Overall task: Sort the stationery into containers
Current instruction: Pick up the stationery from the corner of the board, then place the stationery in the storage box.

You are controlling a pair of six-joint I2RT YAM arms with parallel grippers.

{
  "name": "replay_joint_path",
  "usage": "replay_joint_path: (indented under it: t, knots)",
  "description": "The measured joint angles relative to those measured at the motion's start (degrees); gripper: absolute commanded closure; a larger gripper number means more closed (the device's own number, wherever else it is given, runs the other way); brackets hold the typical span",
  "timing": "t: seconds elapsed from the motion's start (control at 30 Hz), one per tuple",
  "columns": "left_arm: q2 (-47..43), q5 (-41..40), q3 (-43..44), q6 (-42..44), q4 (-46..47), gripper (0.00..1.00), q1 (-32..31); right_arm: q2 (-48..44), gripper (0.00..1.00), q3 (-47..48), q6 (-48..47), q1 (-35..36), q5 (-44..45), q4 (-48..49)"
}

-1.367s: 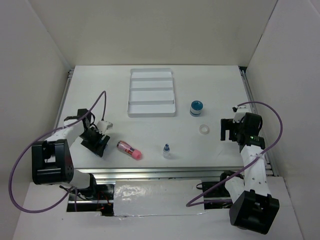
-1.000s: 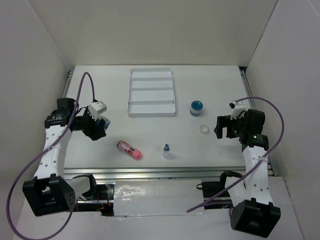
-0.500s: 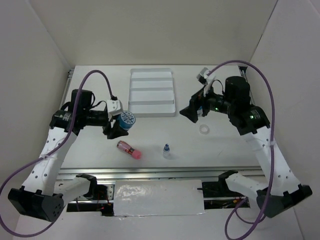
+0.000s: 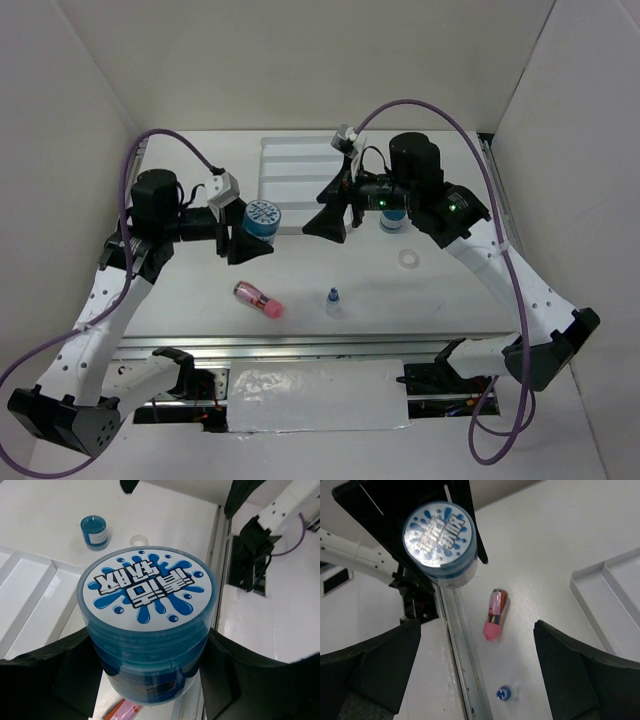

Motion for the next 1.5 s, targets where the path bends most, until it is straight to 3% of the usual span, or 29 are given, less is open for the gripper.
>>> replay_joint_path:
  t: [0.37,0.6,0.9,1.3,1.5]
  knots:
    - [0.61,5.09,-4.85,-24.11,20.28,0.51,1.70,6.29,0.00,5.35,13.57,2.34,-5.20,13.55]
    - [1.18,5.99,-5.27,-32.33,28.02,0.50,2.12,9.55,0.00,6.93,20.83,2.47,-5.99,17.94]
    - [1.27,6.05,-5.35,-35.43,31.50,0.50,2.16,12.98,0.00,7.08,25.35,2.84,-6.69,20.63]
    - [1.44,6.14,-7.23,-35.50,32.33,0.49,2.16,13.86,0.14,8.07,25.77,4.55,-7.41,22.34]
    - [1.62,6.27,-7.37,-35.52,32.52,0.49,2.16,14.73,0.06,8.15,25.64,5.22,-7.43,22.32]
